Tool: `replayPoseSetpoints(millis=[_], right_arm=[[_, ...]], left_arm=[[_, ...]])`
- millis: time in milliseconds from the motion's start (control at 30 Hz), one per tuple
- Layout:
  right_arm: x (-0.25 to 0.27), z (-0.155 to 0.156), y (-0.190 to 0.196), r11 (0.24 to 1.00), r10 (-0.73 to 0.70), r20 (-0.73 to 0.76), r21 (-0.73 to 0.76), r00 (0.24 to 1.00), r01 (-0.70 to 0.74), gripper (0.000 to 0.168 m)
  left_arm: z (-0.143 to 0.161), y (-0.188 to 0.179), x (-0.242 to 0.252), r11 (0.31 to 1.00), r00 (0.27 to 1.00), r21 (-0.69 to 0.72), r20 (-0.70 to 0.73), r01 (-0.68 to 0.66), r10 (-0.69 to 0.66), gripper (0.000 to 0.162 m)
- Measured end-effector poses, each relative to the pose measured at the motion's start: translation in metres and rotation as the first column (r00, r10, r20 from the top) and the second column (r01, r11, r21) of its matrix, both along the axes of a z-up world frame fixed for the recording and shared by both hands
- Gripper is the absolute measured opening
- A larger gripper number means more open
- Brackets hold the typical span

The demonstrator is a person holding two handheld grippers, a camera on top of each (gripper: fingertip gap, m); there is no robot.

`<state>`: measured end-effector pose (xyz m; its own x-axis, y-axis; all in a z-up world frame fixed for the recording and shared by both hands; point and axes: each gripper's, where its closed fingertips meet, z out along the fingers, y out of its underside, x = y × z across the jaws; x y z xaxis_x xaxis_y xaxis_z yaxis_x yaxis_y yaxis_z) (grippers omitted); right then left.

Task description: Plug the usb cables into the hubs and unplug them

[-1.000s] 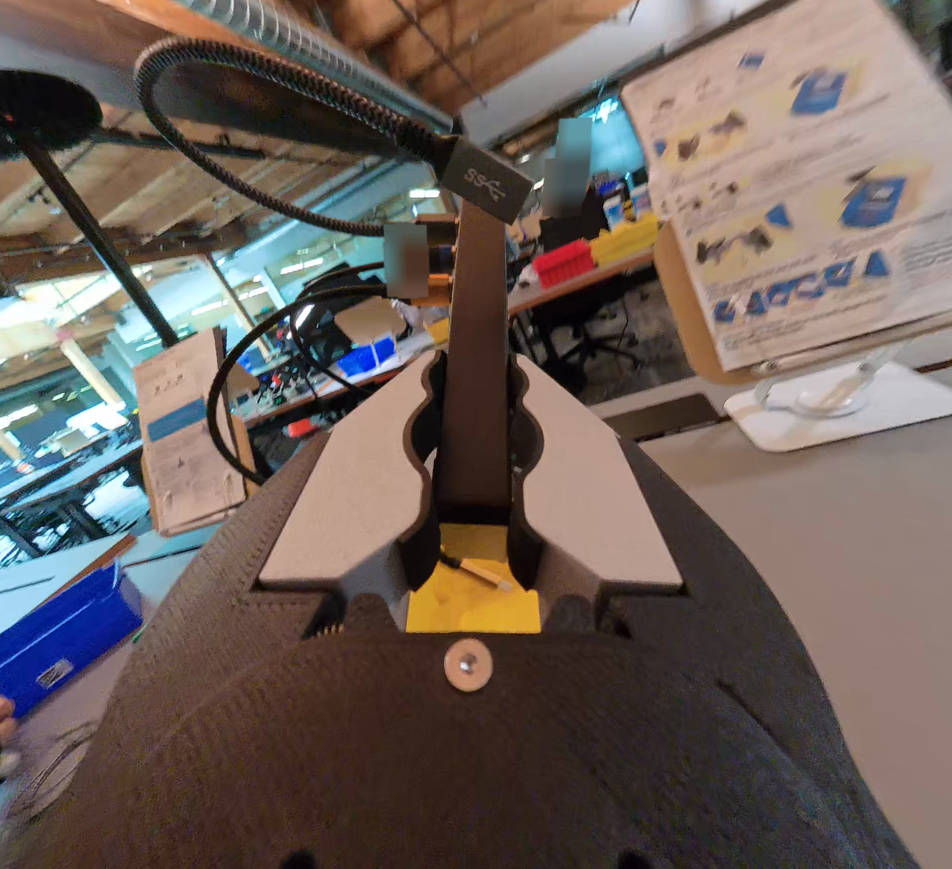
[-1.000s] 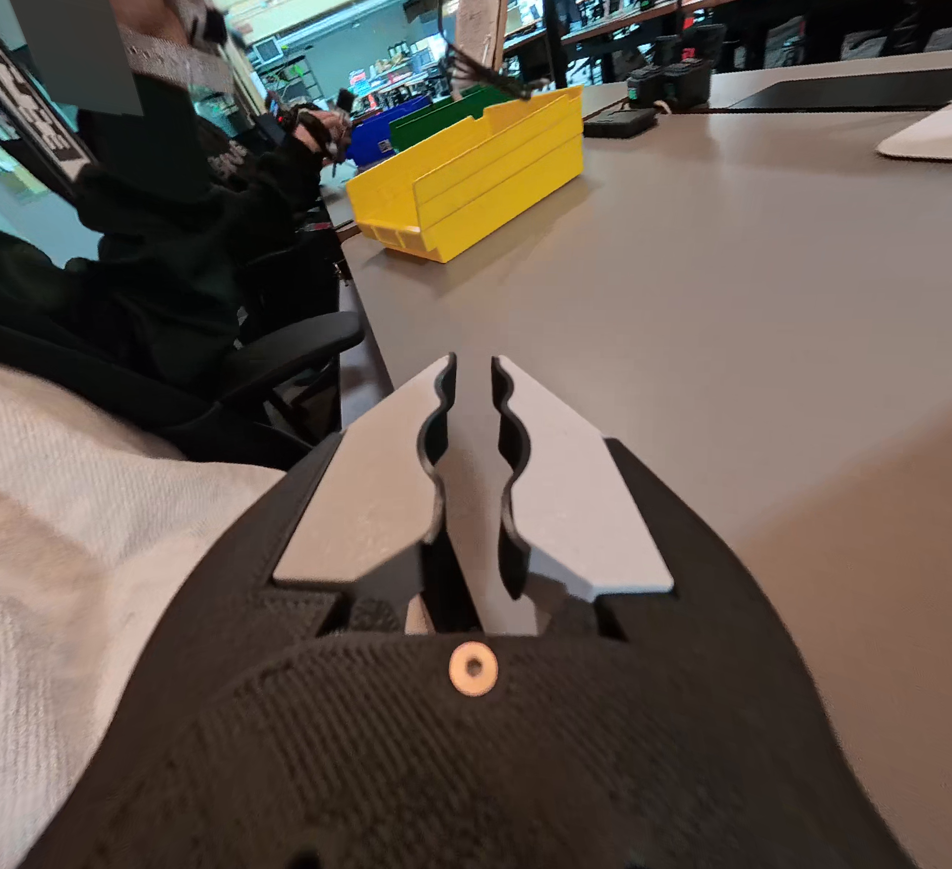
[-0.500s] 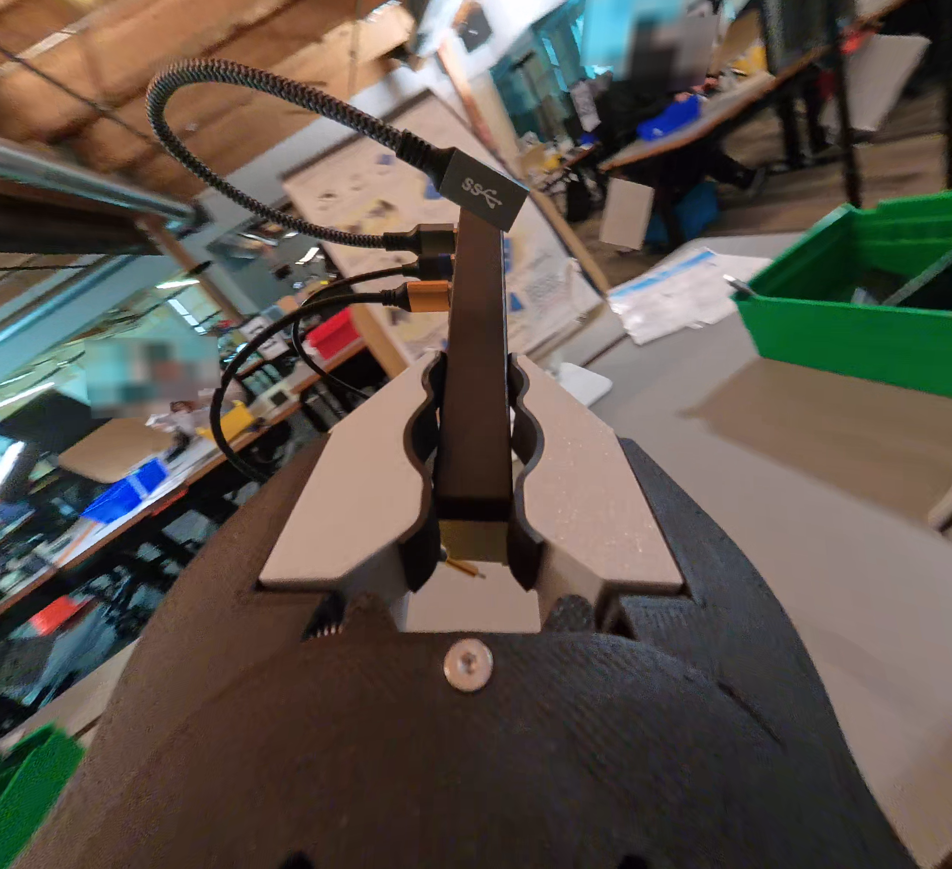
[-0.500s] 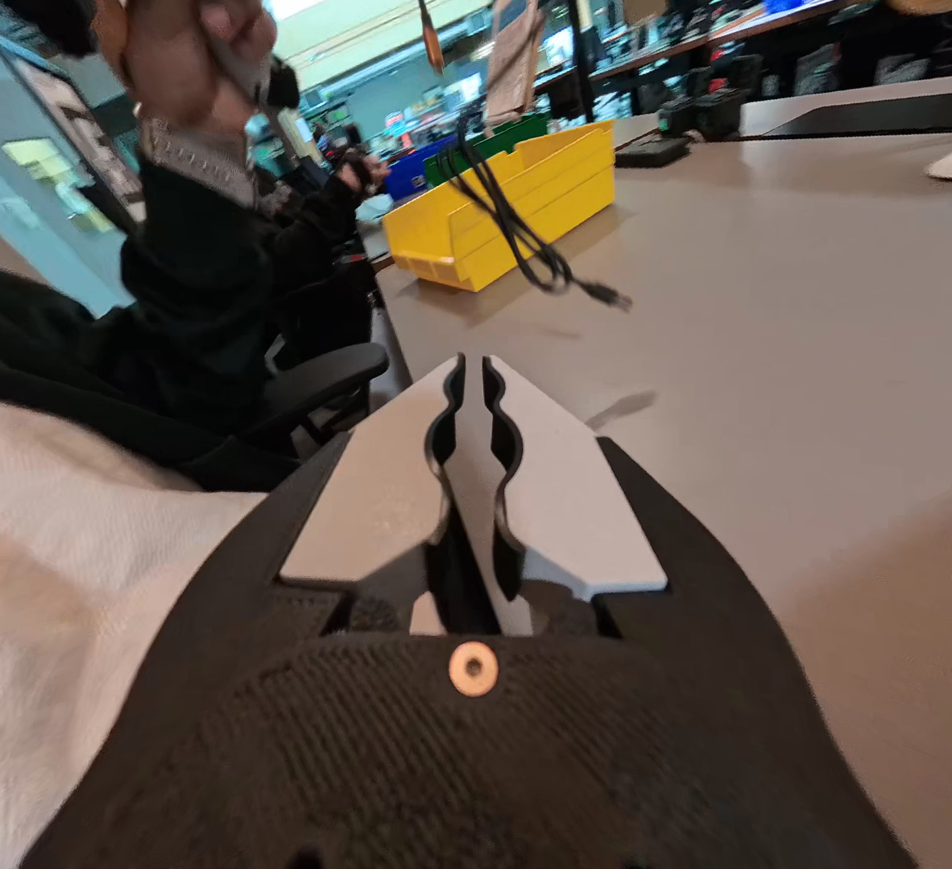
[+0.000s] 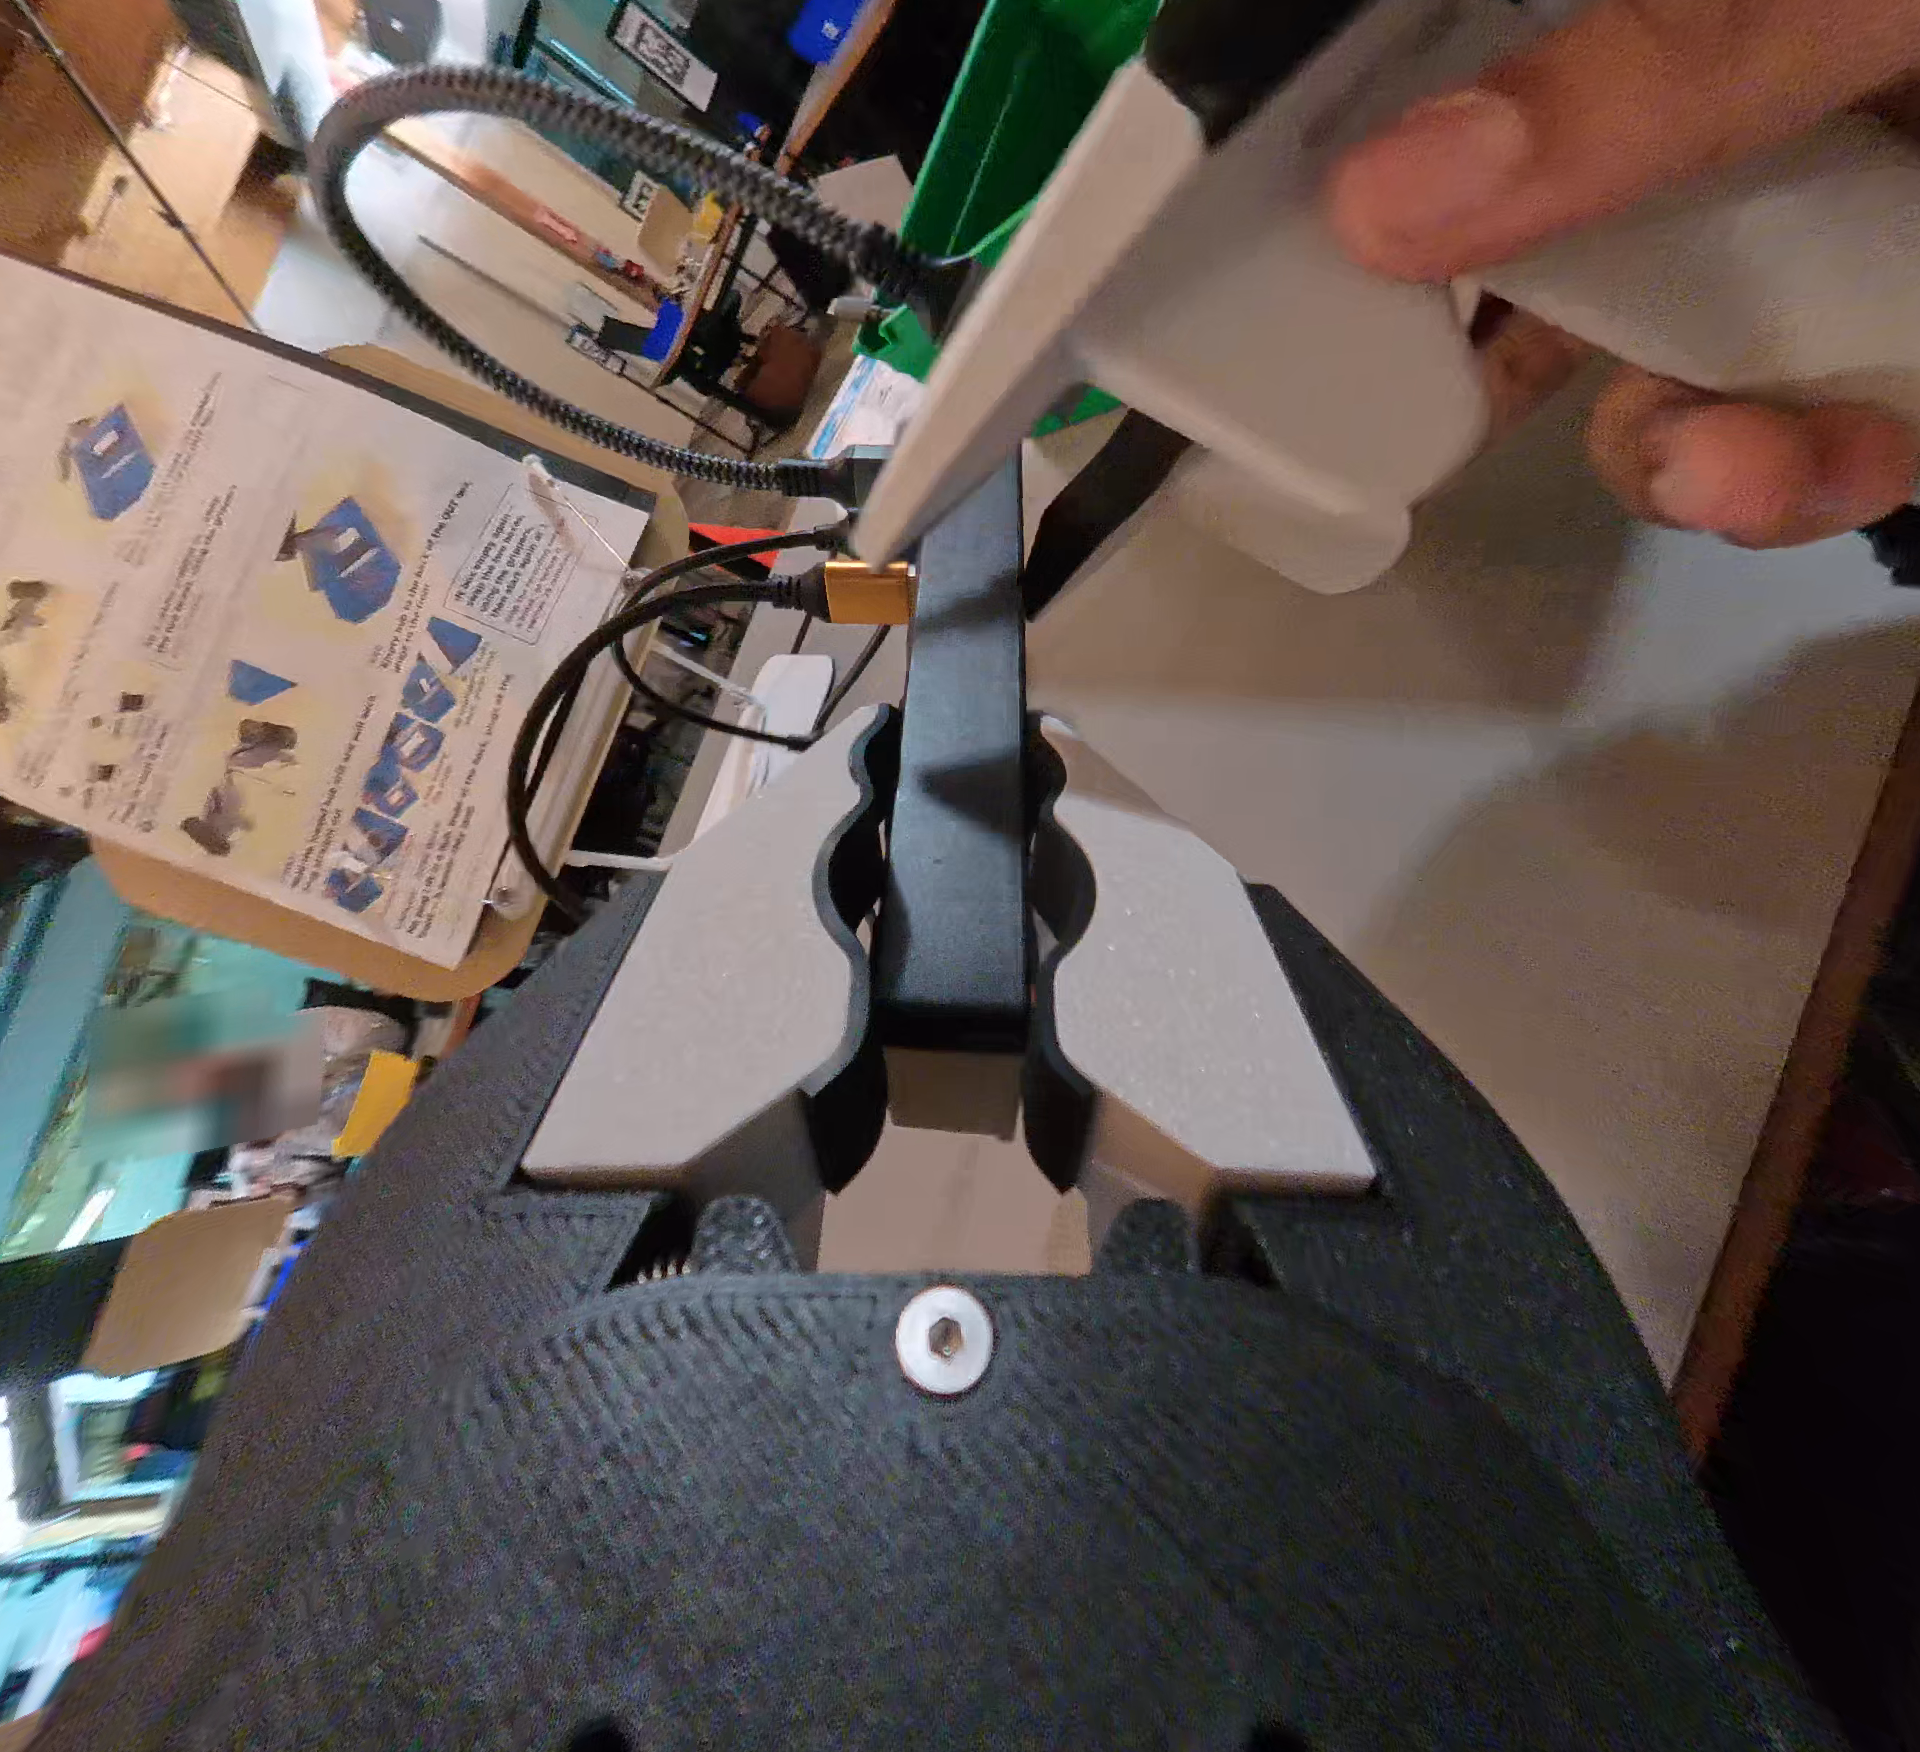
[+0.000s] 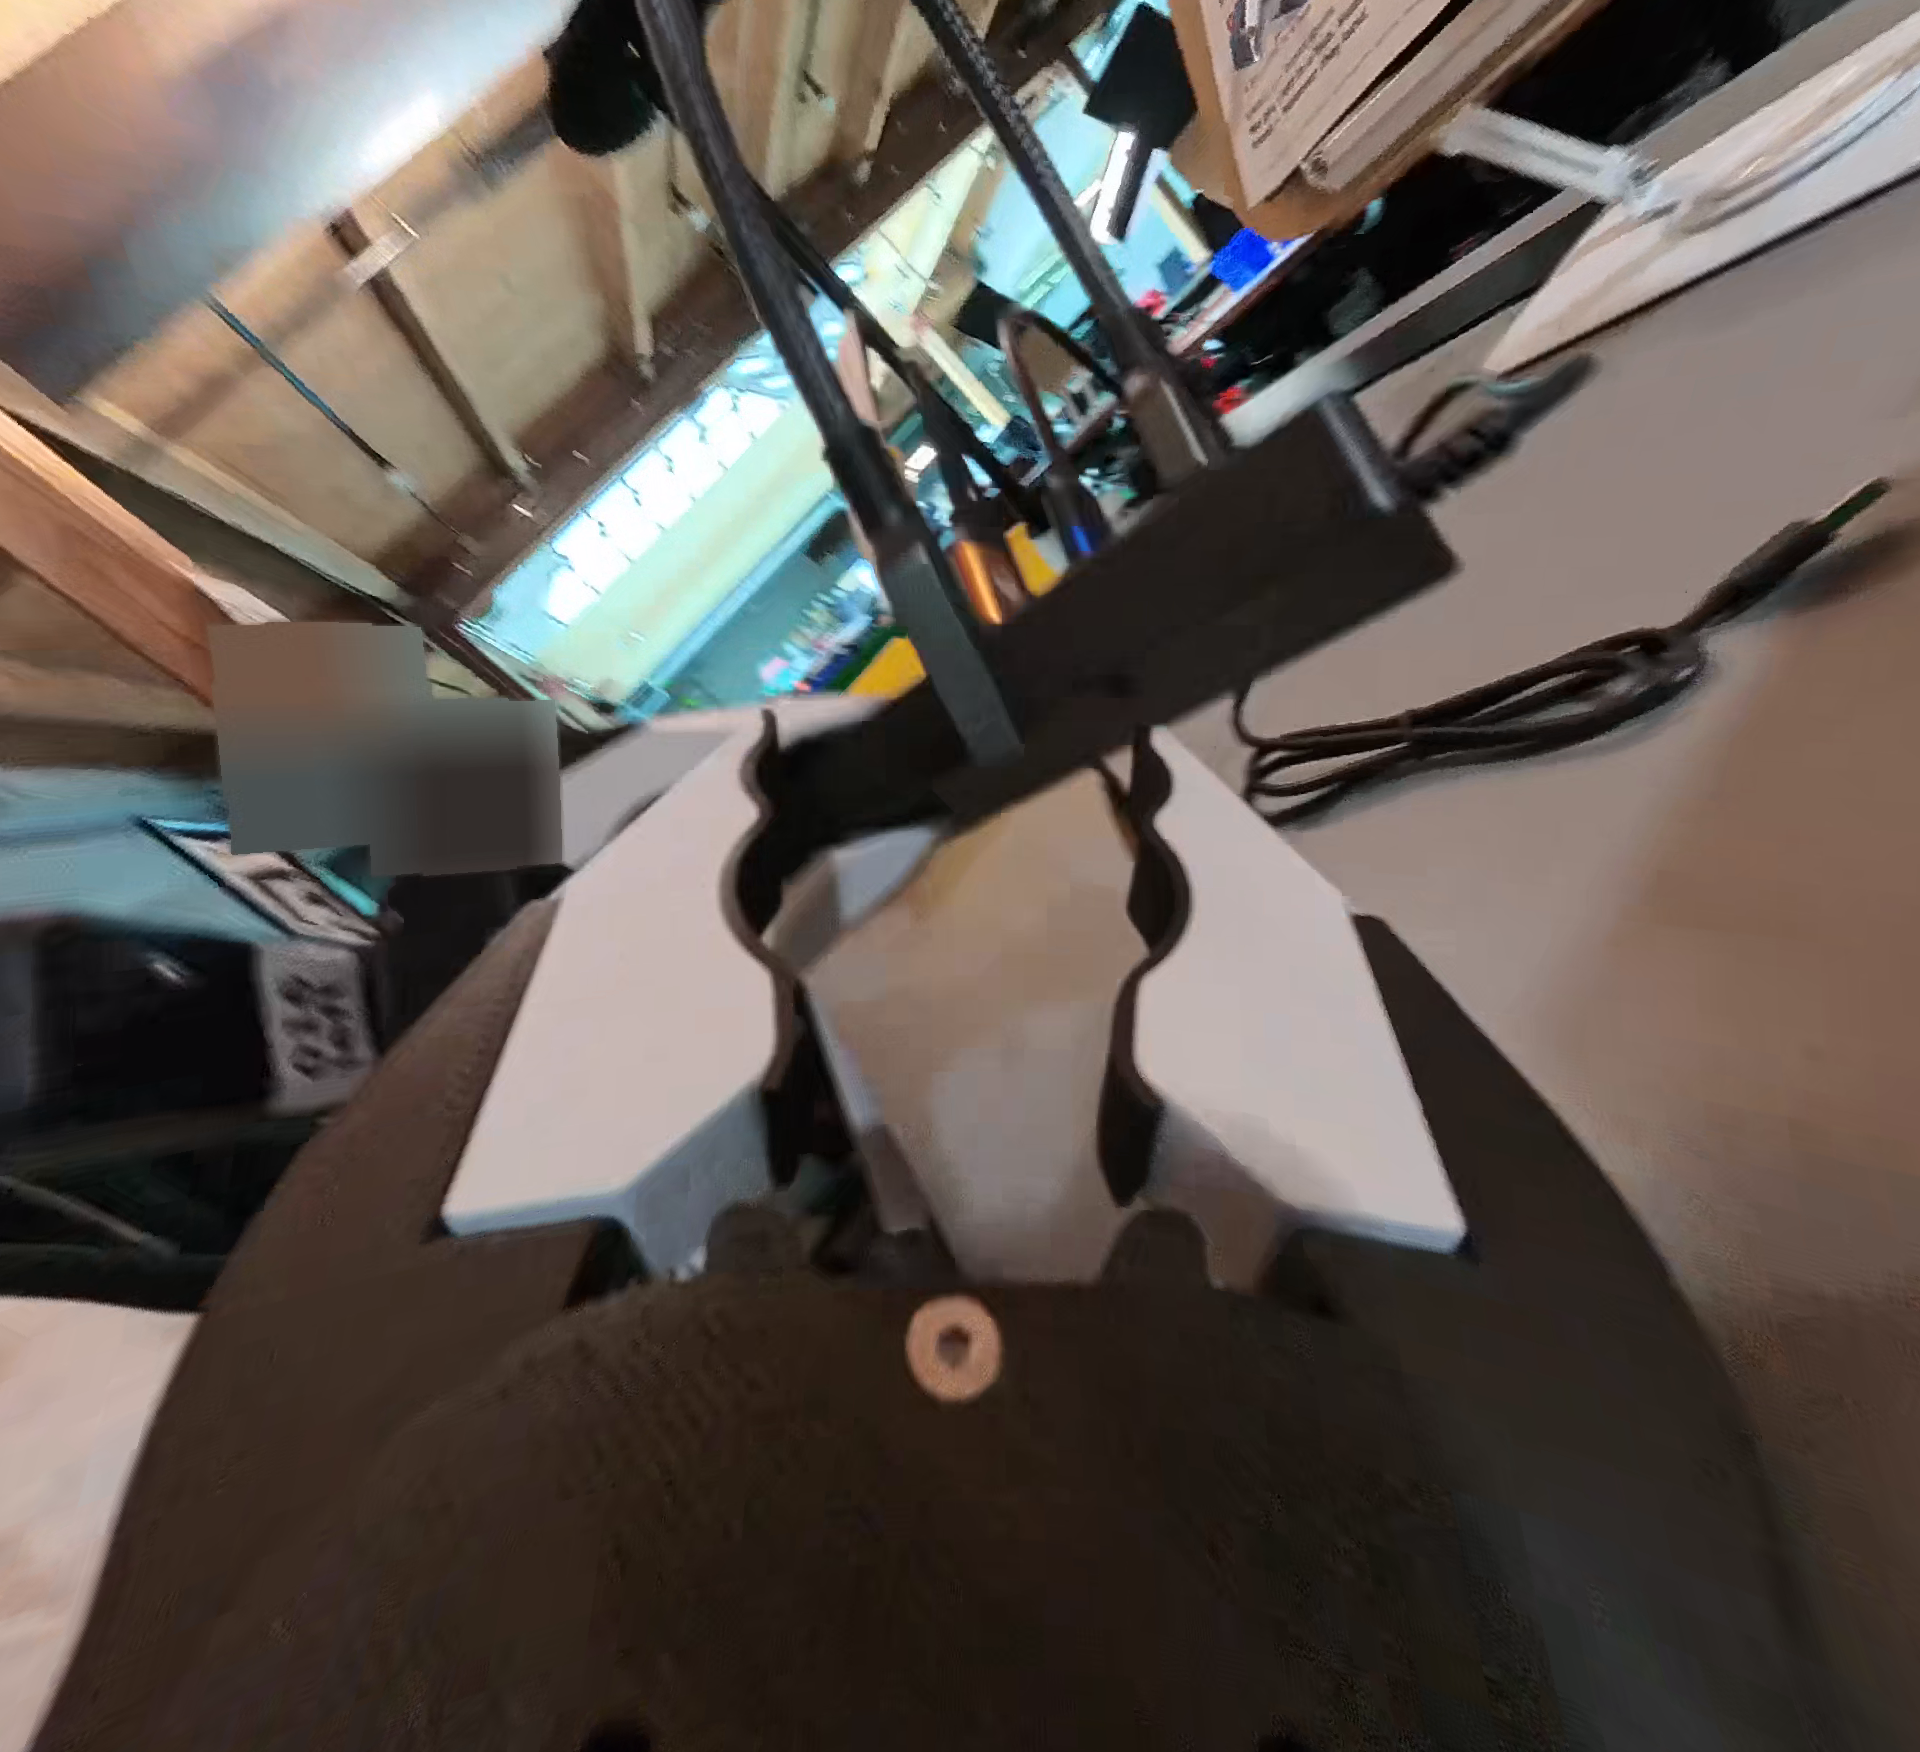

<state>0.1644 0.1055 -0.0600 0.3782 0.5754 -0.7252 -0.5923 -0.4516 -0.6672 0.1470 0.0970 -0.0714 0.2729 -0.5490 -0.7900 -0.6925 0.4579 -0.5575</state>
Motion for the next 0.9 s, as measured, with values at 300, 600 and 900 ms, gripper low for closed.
replayPoseSetpoints(millis=[300, 600, 900], right_arm=[[-0.008, -0.029, -0.001, 0.98, 0.119, -0.016, -0.157, 0.993, -0.12, 0.065], [-0.005, -0.021, -0.005, 0.99, 0.114, 0.056, -0.09, 0.992, -0.109, 0.045], [0.007, -0.013, -0.008, 0.998, 0.037, 0.272, 0.03, 0.962, -0.047, 0.035]], left_arm=[[-0.015, -0.024, 0.013, 0.982, 0.994, 0.186, -0.11, 0.033, -0.013, 0.02], [-0.019, -0.036, 0.018, 0.993, 0.993, 0.038, 0.017, 0.115, -0.116, 0.033], [-0.001, -0.037, 0.015, 0.808, 0.889, -0.483, 0.446, 0.337, -0.104, 0.045]])
